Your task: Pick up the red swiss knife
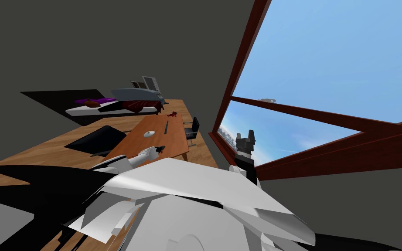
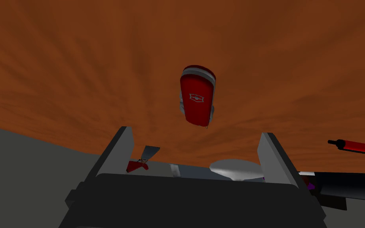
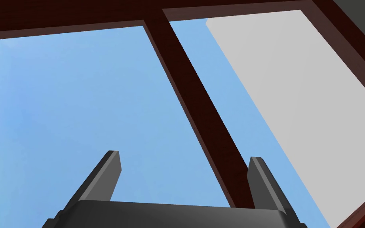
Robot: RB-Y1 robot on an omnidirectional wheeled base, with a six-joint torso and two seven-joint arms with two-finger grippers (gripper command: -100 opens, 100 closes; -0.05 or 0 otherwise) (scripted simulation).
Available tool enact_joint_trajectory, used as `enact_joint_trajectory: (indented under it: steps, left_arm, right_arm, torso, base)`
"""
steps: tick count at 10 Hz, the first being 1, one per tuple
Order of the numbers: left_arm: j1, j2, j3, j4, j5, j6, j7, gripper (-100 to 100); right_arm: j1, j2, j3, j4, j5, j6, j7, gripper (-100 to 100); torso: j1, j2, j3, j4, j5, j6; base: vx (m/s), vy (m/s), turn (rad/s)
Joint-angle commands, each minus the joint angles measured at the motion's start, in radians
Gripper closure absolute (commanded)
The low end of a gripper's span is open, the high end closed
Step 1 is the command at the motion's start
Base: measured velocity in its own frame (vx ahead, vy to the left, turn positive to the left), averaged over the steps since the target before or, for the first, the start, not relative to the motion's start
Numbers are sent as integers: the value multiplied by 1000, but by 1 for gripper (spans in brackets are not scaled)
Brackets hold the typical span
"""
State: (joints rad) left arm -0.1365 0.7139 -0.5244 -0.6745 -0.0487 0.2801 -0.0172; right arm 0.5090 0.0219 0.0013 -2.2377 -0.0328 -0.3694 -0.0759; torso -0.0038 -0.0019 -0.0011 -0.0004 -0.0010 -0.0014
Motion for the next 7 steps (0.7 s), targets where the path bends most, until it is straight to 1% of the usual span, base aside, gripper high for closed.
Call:
enact_joint_trajectory:
  steps: [1, 2, 3, 4, 5, 7]
  left_arm:
    - [0, 0, 0, 0, 0, 0, 0, -100]
    - [-1, -1, 0, 3, 0, 0, 0, 0]
    - [-7, -22, 28, 33, -31, -17, -3, -100]
    - [-10, -33, 41, 49, -47, -25, -4, -100]
    - [-16, -55, 69, 80, -78, -42, -7, -100]
    - [-22, -76, 97, 111, -110, -59, -10, -100]
  right_arm:
    - [0, 0, 0, 0, 0, 0, 0, 0]
    - [0, 0, 0, 0, 0, 0, 0, 0]
    - [0, 0, 0, 0, 0, 0, 0, 0]
    - [0, 0, 0, 0, 0, 0, 0, 0]
    - [0, 0, 0, 0, 0, 0, 0, 0]
    - [0, 0, 0, 0, 0, 0, 0, 0]
  torso:
    - [0, 0, 0, 0, 0, 0]
    - [2, 1, 1, 0, 0, 0]
    - [3, 2, 1, 0, 1, 0]
    - [4, 2, 1, 0, 1, 0]
    - [6, 1, 1, 0, 1, 0]
    - [6, 1, 0, 0, 1, 0]
  base:
    - [11, -18, -4]
    - [0, 0, 0]
    - [18, 16, 0]
    - [27, 37, -2]
    - [28, 48, -3]
    - [30, 31, -2]
